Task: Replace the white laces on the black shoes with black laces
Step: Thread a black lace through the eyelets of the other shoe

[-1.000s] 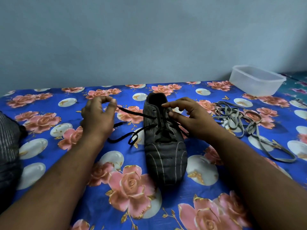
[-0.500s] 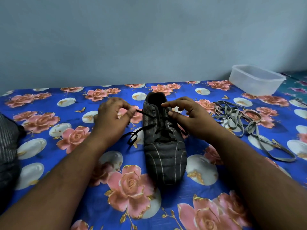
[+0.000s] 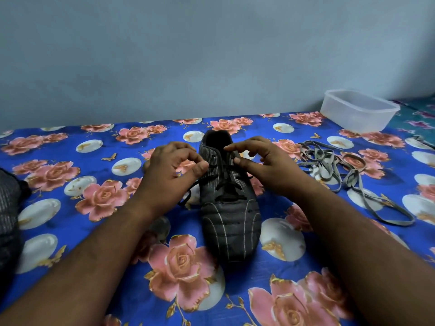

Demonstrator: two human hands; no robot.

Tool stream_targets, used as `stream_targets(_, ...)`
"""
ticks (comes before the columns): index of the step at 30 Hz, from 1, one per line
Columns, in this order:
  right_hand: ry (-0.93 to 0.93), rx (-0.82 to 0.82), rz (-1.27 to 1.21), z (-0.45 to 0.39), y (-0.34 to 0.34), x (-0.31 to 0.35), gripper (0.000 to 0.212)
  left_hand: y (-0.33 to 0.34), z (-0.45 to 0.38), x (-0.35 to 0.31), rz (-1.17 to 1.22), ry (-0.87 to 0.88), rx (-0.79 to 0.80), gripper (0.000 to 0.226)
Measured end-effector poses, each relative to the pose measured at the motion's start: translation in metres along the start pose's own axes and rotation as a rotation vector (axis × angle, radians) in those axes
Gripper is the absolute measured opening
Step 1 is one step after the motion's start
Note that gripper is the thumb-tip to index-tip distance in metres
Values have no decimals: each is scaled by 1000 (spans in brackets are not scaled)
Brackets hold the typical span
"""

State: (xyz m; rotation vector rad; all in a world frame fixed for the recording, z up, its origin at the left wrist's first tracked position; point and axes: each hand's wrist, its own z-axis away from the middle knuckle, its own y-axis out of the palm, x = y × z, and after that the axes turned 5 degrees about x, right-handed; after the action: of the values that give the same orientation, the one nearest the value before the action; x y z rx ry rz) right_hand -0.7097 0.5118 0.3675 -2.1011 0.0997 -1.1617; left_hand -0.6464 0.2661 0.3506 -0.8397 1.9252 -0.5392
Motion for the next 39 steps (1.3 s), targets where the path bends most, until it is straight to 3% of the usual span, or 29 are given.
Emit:
stream_targets(3,4,2,-13,0,0,0,30,-1,1,-2,-4,-9,8,20)
stream_targets(11,12,9,-36,0,1,0,30,-10,4,-3,10,16,59,40)
stream_targets(19,8,11,-28,0,0,0,30,-10,3,-9,-27,45,35,16)
stream_targets(23,14,2,-40,0,0,-1,28,-17,0,-3,-155,-49,-51,13)
stream_targets(30,-7,-10,-110,-1,1,0,24,-29,-4,18,-311,-372,-184,12)
stream_targets(35,16,-8,-53,0,0,-2,23,-22,-2,14,-261,-315,-186,14)
stream_targets(39,-7,-21,-40,1,1,0,26,-20,0,6,-79,-93,-91,37)
